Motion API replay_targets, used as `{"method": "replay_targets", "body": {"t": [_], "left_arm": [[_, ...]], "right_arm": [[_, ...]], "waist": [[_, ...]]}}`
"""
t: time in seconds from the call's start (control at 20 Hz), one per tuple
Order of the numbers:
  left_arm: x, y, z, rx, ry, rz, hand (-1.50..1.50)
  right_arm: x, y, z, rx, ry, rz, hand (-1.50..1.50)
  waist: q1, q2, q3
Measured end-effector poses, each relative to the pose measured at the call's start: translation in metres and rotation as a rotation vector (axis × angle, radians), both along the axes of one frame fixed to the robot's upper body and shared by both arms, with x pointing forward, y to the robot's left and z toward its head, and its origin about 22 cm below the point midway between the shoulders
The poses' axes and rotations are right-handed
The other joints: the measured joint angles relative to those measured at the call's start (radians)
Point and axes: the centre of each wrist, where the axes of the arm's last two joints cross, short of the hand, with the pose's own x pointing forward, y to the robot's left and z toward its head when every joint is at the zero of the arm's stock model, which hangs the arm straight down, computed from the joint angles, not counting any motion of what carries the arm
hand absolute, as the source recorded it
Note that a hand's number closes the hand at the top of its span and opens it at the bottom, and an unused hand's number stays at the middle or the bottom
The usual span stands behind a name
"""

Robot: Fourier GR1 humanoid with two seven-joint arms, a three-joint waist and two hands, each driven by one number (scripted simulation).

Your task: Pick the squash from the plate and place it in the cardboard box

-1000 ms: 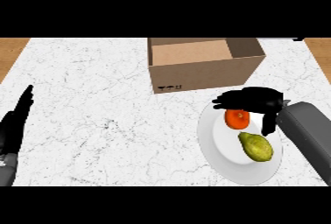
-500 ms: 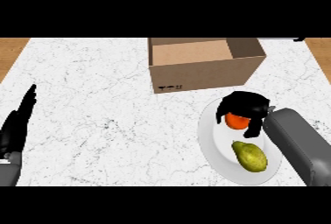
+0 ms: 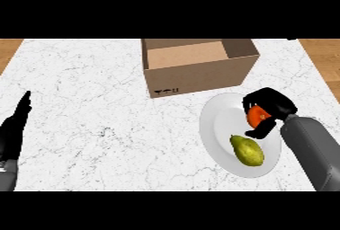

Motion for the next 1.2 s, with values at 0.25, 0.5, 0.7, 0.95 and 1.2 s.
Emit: {"method": "replay_targets", "body": {"t": [0.25,0.5,0.7,0.95,1.2], "left_arm": [[-0.009,0.009,-0.003,0.008,0.016,0.035,0.00],[-0.011,0.009,-0.001,0.011,0.015,0.033,0.00],[-0.008,0.004,0.000,0.007,0.013,0.029,0.00],[-0.006,0.003,0.004,0.008,0.004,0.007,0.00],[-0.001,-0.003,0.005,0.003,-0.007,-0.027,0.00]], "right_arm": [[-0.010,-0.028,-0.007,-0.011,-0.050,-0.513,1.50],[-0.003,-0.013,0.015,-0.067,-0.210,-0.794,1.50],[0.006,0.026,0.054,-0.061,-0.400,-0.849,1.50],[-0.006,0.078,0.109,-0.029,-0.556,-0.814,1.50],[-0.020,0.118,0.152,0.048,-0.591,-0.801,1.50]], "waist": [[-0.028,-0.015,-0.001],[-0.021,-0.015,0.000],[-0.016,-0.014,0.001],[0.004,-0.005,0.003],[0.034,0.008,0.005]]}}
